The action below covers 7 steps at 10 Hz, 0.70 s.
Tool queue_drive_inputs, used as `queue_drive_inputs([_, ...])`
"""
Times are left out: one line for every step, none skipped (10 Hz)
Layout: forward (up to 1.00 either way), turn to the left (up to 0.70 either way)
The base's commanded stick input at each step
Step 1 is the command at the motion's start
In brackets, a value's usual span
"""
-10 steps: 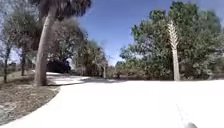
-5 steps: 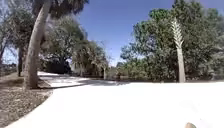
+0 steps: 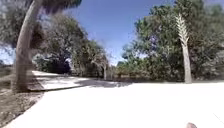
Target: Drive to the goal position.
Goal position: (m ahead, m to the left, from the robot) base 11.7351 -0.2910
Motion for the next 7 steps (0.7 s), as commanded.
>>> queue_drive_inputs([0.85, 0.34])
queue_drive_inputs([0.85, 0.34])
queue_drive_inputs([0.85, 0.34])
queue_drive_inputs([0.85, 0.27])
queue_drive_inputs([0.85, 0.0])
queue_drive_inputs([0.85, 0.0])
queue_drive_inputs([0.85, 0.0])
